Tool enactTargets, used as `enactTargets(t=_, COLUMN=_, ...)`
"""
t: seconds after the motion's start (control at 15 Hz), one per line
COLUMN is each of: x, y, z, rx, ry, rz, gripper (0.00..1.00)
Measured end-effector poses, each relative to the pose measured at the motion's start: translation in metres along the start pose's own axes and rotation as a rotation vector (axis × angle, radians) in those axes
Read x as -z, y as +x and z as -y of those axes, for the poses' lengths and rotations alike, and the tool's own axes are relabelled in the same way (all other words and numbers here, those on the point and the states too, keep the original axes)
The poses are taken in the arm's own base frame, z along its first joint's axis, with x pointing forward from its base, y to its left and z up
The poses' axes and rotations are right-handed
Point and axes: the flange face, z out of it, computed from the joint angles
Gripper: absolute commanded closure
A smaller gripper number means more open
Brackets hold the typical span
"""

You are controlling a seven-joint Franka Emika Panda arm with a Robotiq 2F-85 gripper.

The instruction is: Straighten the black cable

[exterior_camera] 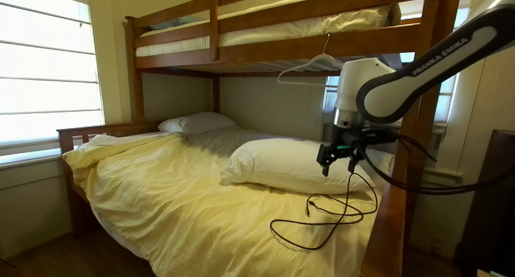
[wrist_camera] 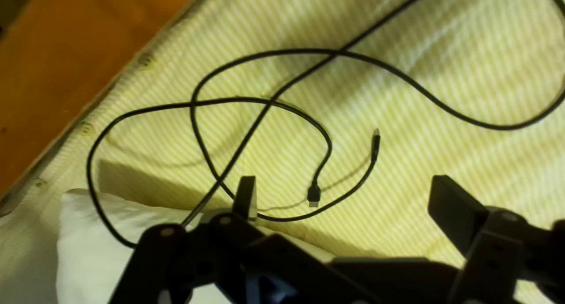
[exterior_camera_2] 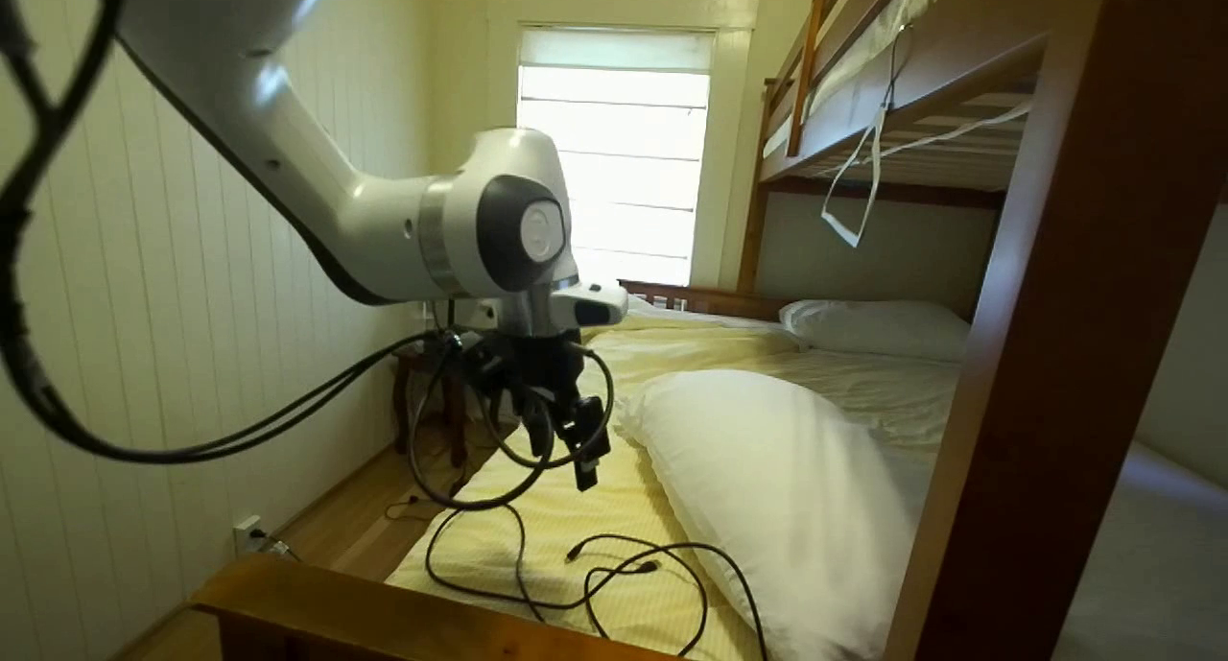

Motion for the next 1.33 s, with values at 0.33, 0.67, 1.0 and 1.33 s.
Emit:
enactTargets(t=0.33, x=-0.061, y=0.03, z=0.025, rx=-0.135, ry=0.067, rz=-0.023, gripper=0.0)
enactTargets(t=0.67, x=-0.065, y=0.038, z=0.028, rx=-0.149, ry=0.07, rz=-0.022, gripper=0.0)
enactTargets(t=1.0, x=-0.097, y=0.038, z=0.024, rx=-0.271, ry=0.055, rz=0.014, gripper=0.0)
enactTargets(t=1.33, x=-0.129, y=0.045, z=0.033, rx=-0.357, ry=0.097, rz=-0.038, gripper=0.43)
